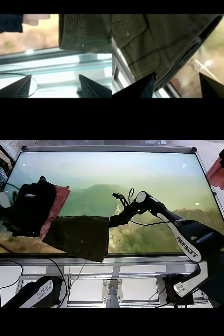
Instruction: Fold the clothes and pants, and hang the long-sleeved shirts on hangers.
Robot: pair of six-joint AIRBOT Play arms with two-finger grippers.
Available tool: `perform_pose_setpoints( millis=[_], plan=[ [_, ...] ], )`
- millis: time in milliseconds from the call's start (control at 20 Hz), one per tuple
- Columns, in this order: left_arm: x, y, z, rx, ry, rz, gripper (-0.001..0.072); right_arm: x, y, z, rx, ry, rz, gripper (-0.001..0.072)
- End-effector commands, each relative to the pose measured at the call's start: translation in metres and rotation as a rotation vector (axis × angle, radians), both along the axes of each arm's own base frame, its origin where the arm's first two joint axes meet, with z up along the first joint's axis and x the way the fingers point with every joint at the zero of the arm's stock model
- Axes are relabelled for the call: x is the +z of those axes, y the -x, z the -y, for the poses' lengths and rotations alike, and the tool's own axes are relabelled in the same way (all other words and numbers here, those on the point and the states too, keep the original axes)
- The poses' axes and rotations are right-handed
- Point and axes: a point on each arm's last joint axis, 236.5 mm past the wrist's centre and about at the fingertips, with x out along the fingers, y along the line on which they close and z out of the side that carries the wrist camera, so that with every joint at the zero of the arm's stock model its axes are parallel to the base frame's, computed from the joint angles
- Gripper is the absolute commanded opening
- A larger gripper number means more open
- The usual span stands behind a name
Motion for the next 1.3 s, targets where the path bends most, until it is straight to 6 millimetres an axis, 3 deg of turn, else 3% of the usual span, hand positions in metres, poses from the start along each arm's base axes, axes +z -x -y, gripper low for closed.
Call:
perform_pose_setpoints(
  millis=[0,100,400,650,750,800,900,950,1000,1050,1100,1200,1250],
  plan=[
    [0.001,-0.001,-0.001,0.122,0.119,0.051,0.0683,-0.031,-0.003,-0.003,-0.041,-0.003,-0.068,0.062],
    [0.001,-0.001,-0.004,0.134,0.117,0.055,0.0684,-0.041,0.002,-0.007,-0.061,-0.011,-0.128,0.062],
    [0.001,-0.002,-0.005,0.136,0.116,0.06,0.0684,-0.044,0.015,-0.025,-0.045,-0.035,-0.165,0.0612],
    [0.001,-0.004,-0.005,0.135,0.115,0.065,0.0683,-0.049,0.038,-0.052,-0.012,-0.06,-0.211,0.0594],
    [0.001,-0.006,-0.006,0.135,0.113,0.073,0.0683,-0.047,0.044,-0.061,0.005,-0.065,-0.208,0.0532],
    [0.001,-0.006,-0.006,0.135,0.113,0.073,0.0683,-0.043,0.047,-0.067,0.017,-0.07,-0.202,0.0447],
    [0.001,-0.006,-0.006,0.135,0.113,0.073,0.0682,-0.034,0.046,-0.08,0.043,-0.085,-0.17,0.0192],
    [0.001,-0.006,-0.006,0.135,0.113,0.073,0.0682,-0.026,0.044,-0.087,0.056,-0.098,-0.148,0.0131],
    [0.001,-0.006,-0.006,0.135,0.113,0.073,0.0682,-0.019,0.039,-0.092,0.064,-0.111,-0.127,0.0124],
    [0.001,-0.006,-0.006,0.135,0.113,0.072,0.0682,-0.011,0.034,-0.096,0.072,-0.118,-0.106,0.0037],
    [0.001,-0.006,-0.006,0.135,0.113,0.072,0.0682,-0.006,0.026,-0.093,0.073,-0.103,-0.09,0.0025],
    [0.001,-0.005,-0.006,0.135,0.114,0.07,0.0682,-0.001,0.011,-0.07,0.099,-0.014,-0.055,0.0025],
    [0.001,-0.005,-0.006,0.135,0.113,0.071,0.0682,0.0,0.001,-0.046,0.119,0.057,-0.043,0.0024]
  ],
)
